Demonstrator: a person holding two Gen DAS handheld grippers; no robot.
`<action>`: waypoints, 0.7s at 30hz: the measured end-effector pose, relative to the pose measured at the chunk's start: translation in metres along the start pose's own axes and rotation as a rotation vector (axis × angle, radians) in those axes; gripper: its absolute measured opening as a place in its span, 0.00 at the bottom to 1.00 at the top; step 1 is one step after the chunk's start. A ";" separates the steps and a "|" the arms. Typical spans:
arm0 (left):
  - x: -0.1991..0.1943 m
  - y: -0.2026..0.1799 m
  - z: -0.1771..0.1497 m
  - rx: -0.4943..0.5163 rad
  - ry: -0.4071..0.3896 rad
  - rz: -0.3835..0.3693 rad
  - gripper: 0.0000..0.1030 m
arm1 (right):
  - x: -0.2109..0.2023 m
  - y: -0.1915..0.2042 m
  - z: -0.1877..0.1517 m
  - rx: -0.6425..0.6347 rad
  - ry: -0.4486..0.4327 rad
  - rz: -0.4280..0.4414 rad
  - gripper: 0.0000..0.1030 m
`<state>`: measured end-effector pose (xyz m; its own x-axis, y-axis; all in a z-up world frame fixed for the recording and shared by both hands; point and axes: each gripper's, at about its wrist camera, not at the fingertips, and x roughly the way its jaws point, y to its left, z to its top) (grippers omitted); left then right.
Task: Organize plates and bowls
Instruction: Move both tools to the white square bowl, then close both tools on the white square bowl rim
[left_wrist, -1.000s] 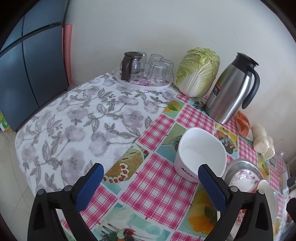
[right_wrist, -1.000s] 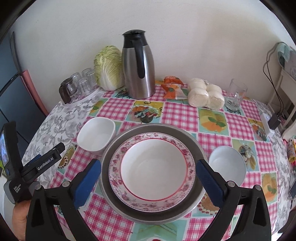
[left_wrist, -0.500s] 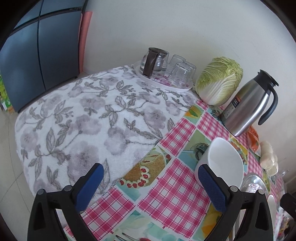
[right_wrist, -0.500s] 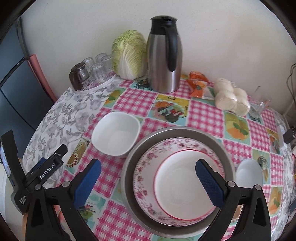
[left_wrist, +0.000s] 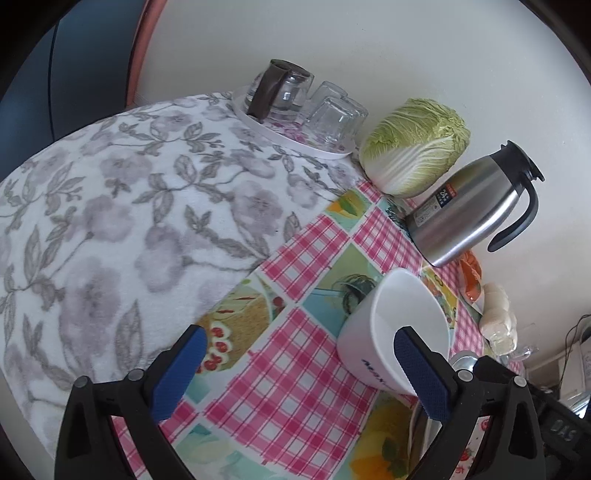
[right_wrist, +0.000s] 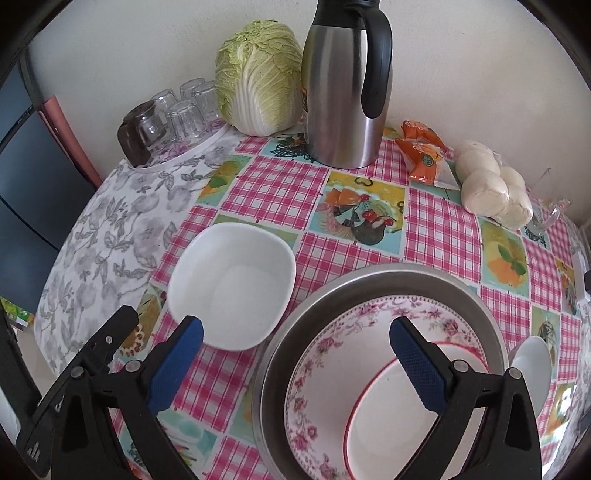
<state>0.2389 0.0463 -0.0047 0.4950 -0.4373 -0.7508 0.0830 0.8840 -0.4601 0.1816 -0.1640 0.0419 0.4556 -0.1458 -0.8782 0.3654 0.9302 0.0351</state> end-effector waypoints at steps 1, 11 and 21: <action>0.002 -0.001 0.001 -0.003 0.003 -0.009 0.99 | 0.003 0.000 0.002 -0.001 0.002 -0.006 0.92; 0.032 -0.020 0.023 0.060 0.057 -0.014 0.92 | 0.032 0.007 0.015 -0.021 0.043 -0.040 0.65; 0.057 -0.042 0.025 0.140 0.129 -0.026 0.68 | 0.054 0.014 0.022 -0.020 0.064 -0.056 0.40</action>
<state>0.2851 -0.0119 -0.0162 0.3771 -0.4700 -0.7981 0.2187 0.8825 -0.4164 0.2290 -0.1664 0.0059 0.3821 -0.1767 -0.9071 0.3720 0.9279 -0.0241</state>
